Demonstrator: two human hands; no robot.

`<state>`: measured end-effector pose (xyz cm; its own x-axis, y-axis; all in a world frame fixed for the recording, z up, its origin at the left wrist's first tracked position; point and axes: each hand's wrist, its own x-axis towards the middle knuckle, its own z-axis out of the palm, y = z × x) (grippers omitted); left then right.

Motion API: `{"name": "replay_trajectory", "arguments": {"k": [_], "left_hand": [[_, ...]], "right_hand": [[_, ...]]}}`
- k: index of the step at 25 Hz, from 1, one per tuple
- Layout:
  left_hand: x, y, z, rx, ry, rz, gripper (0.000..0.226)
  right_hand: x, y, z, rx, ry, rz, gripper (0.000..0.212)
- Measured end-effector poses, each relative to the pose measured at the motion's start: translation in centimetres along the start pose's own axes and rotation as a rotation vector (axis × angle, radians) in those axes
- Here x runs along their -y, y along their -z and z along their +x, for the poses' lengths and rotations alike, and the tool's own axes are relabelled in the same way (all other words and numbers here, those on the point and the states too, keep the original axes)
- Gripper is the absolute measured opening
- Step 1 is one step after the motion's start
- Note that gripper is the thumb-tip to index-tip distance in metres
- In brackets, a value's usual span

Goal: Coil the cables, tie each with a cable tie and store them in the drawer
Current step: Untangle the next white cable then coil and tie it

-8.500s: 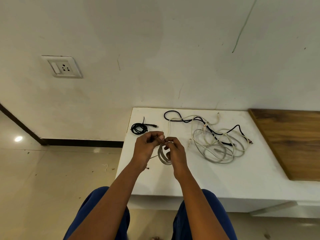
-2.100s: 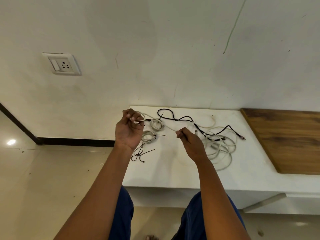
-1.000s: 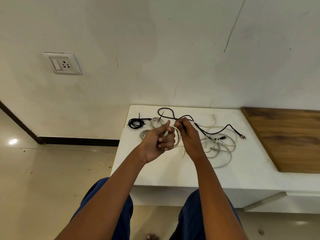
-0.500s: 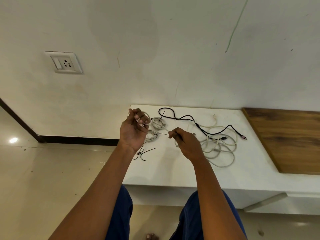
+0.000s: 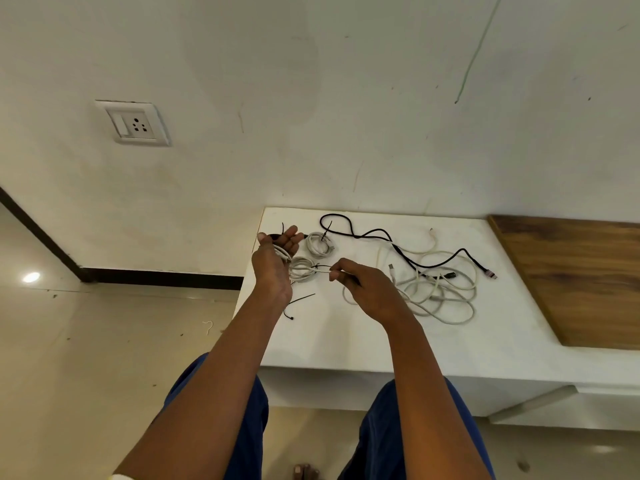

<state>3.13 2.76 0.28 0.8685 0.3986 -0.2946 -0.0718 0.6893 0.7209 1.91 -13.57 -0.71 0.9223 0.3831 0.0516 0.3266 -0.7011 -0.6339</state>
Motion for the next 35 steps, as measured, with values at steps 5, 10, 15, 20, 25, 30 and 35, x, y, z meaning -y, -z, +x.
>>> {"name": "replay_trajectory", "arguments": {"k": [5, 10, 15, 20, 25, 30, 35], "left_hand": [[1.7, -0.1, -1.0, 0.174, -0.122, 0.593, 0.03], [2.3, 0.2, -2.3, 0.476, -0.085, 1.058, 0.035], [1.9, -0.6, -3.2, 0.698, 0.234, 0.914, 0.044], [0.3, -1.2, -3.0, 0.693, 0.501, 0.263, 0.032], [-0.2, -1.2, -2.8, 0.669, 0.535, -0.13, 0.033], [-0.7, -1.0, -2.3, 0.633, 0.504, -0.36, 0.037], [-0.7, -1.3, -2.5, 0.594, 0.453, -0.444, 0.035]], "right_hand": [[0.5, 0.2, -0.1, -0.098, 0.099, 0.211, 0.026], [-0.1, 0.6, 0.0, -0.225, 0.123, 0.264, 0.018], [-0.8, 0.8, 0.1, -0.282, 0.094, 0.445, 0.012], [-1.2, 0.6, 0.2, -0.283, 0.064, 0.479, 0.02], [-0.8, 0.5, 0.3, -0.251, -0.008, 0.553, 0.022], [-0.5, 1.0, 0.3, -0.257, -0.138, 0.787, 0.015], [-0.3, 1.2, 0.4, -0.233, -0.166, 1.273, 0.027]]}}
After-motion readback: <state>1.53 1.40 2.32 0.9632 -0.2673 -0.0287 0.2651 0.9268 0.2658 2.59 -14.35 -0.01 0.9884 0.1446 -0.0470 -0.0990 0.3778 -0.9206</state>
